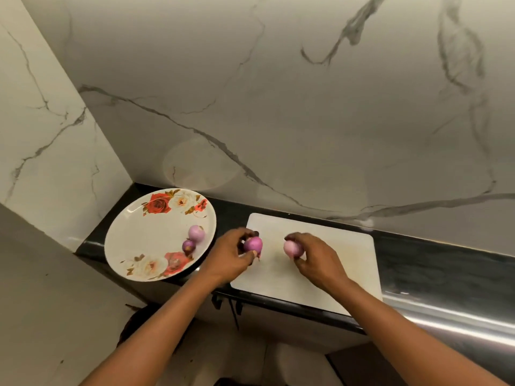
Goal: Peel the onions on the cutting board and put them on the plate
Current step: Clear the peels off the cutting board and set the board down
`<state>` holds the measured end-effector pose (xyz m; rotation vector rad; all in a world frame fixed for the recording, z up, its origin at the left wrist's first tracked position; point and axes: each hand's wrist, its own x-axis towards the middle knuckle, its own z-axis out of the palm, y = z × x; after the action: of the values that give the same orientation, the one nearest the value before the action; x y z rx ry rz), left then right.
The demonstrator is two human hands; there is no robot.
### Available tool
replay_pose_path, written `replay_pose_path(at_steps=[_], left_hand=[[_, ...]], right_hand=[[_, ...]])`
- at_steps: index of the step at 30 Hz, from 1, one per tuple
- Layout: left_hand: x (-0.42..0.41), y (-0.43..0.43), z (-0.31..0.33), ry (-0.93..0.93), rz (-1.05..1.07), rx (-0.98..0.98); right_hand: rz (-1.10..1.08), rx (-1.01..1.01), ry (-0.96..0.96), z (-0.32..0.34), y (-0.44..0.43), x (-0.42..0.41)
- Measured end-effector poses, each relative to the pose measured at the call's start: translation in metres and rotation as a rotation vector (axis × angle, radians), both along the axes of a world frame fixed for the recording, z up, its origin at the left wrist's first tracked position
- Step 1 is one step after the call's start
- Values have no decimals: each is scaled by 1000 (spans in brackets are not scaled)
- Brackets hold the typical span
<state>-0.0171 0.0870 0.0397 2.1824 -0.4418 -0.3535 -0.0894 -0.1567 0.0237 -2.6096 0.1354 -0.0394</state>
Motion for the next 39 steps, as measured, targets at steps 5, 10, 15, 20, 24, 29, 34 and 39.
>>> replay_pose_path(at_steps=[5,10,15,20,24,29,34,39], left_hand=[[-3,-43,-11,-9,-170,109],[0,-67,-19,-17,-215,196],[-6,-72,-29,-33,-225,210],[-13,-68,-35,-52,-197,186],[-14,-69,-37,-53,-201,182],[-14,-72,-38,-50,-200,183],[-14,-70,-40,-45,-187,179],[-14,-65,-37,-22,-167,159]], right_hand=[[39,-248,35,1,-16,-17],[88,-306,57,-2,-15,-19],[53,-255,121,-11,-13,-26],[8,-175,162,-18,-19,-33],[2,-128,156,-17,-21,-32],[1,-107,167,-11,-21,-28],[1,-106,175,-9,-21,-30],[23,-124,203,2,-22,-26]])
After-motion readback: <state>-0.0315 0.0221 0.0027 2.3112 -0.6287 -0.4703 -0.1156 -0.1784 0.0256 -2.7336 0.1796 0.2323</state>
